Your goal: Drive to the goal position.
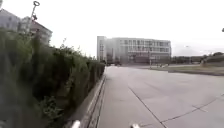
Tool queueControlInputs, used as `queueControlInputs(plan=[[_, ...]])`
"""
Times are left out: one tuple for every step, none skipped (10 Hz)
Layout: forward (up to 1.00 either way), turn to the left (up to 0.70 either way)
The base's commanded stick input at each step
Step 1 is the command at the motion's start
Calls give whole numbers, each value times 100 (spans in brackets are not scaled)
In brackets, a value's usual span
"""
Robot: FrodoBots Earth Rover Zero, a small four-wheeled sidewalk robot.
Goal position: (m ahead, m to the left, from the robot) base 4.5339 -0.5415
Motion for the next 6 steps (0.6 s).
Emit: queueControlInputs(plan=[[70, 0], [70, 0], [70, 0], [70, 0], [70, -1], [70, -2]])
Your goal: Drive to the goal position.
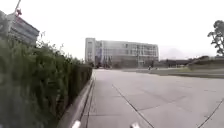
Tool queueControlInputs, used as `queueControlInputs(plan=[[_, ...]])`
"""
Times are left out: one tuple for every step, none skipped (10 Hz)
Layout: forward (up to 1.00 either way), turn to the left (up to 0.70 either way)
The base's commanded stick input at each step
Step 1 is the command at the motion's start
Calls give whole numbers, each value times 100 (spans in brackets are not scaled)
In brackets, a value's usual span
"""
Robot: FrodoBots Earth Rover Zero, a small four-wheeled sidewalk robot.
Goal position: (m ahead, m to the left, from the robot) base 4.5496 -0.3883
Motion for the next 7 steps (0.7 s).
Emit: queueControlInputs(plan=[[70, -1], [70, 0], [70, 0], [70, 0], [70, 0], [70, 0], [69, 0]])
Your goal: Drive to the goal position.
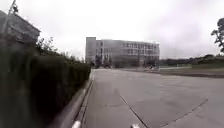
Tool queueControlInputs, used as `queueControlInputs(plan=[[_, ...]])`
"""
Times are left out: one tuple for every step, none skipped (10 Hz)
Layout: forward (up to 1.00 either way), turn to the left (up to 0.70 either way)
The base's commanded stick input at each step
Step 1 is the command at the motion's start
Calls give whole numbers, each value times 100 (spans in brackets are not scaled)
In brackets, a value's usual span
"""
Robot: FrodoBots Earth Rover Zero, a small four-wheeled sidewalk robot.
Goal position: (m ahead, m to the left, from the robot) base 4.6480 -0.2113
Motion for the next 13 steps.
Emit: queueControlInputs(plan=[[68, 0], [66, 0], [66, 0], [66, 0], [66, 0], [66, 0], [66, 0], [66, 0], [66, 0], [66, 0], [66, 0], [65, 0], [65, 0]])
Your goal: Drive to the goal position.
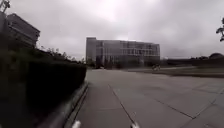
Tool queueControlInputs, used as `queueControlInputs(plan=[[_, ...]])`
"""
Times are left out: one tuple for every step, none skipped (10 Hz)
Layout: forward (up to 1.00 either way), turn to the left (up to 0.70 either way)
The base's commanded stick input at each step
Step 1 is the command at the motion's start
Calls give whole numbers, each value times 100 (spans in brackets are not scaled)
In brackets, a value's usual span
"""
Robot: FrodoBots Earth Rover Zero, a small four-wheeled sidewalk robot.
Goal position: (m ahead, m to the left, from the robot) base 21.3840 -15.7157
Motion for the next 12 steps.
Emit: queueControlInputs(plan=[[66, 0], [66, 0], [66, 0], [66, 0], [65, 0], [67, 25], [67, 22], [67, 0], [67, 0], [67, 0], [67, 0], [67, 0]])
